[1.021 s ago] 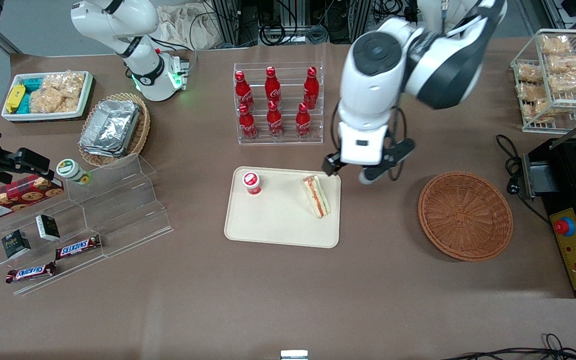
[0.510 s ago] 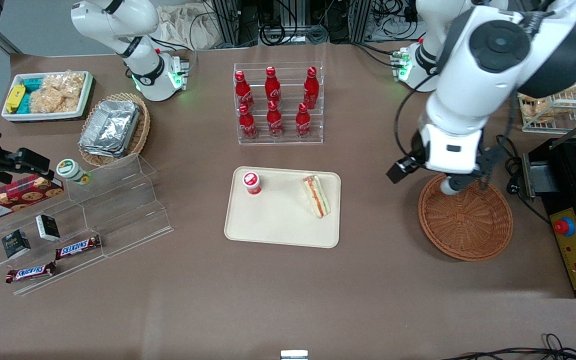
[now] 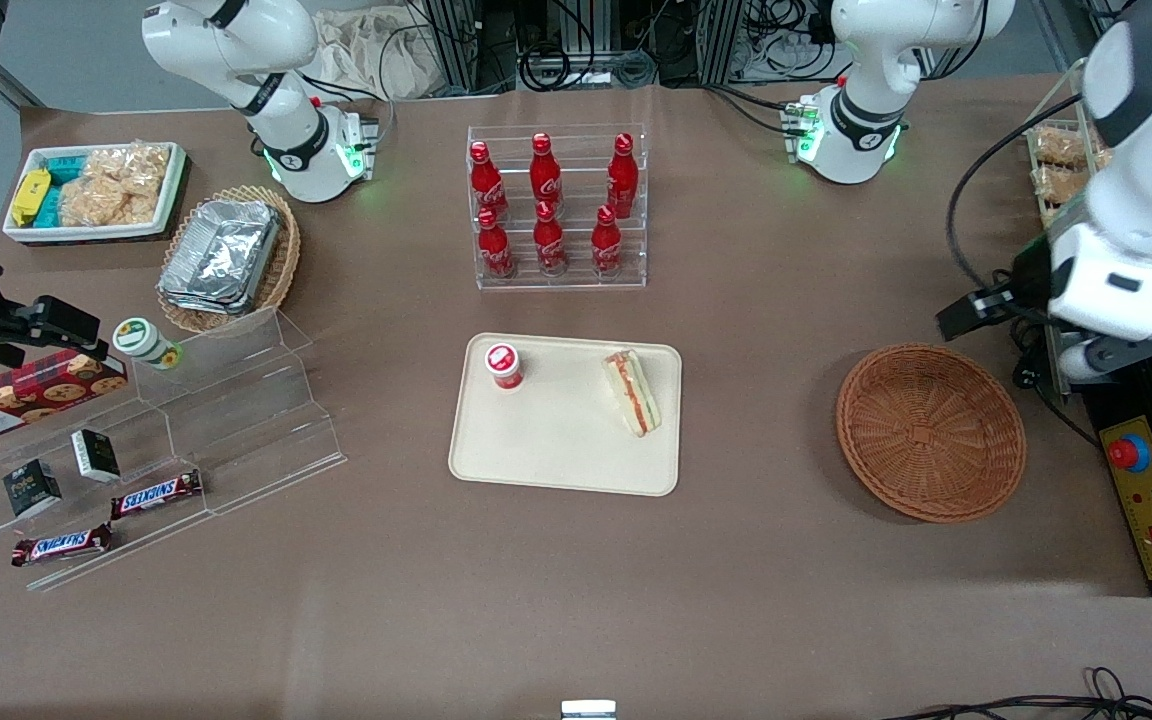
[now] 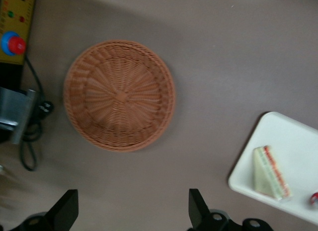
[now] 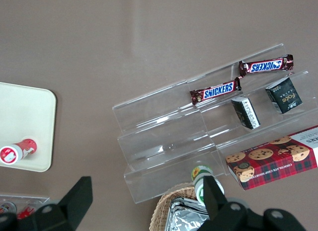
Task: Place sandwich from basket to tray
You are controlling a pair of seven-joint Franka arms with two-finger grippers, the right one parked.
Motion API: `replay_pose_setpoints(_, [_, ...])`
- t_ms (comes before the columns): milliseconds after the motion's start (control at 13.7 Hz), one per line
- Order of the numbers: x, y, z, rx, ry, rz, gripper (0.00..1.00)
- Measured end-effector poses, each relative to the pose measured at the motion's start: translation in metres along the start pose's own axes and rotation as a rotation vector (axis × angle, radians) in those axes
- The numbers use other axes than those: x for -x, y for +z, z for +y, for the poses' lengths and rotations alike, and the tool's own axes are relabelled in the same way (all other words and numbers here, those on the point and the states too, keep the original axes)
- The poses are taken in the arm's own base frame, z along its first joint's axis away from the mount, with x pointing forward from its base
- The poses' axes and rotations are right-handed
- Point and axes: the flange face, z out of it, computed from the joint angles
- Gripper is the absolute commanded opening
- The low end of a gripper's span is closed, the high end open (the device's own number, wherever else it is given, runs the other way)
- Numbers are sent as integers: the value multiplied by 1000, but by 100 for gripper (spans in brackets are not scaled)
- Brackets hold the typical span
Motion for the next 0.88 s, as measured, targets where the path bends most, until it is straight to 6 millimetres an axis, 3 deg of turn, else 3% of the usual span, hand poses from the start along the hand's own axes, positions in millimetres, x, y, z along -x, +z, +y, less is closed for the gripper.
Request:
replay_pose_setpoints(583, [1,4,-98,17,229,32,100])
replay_pose_setpoints(875, [15,11,-120,27,230,82,100])
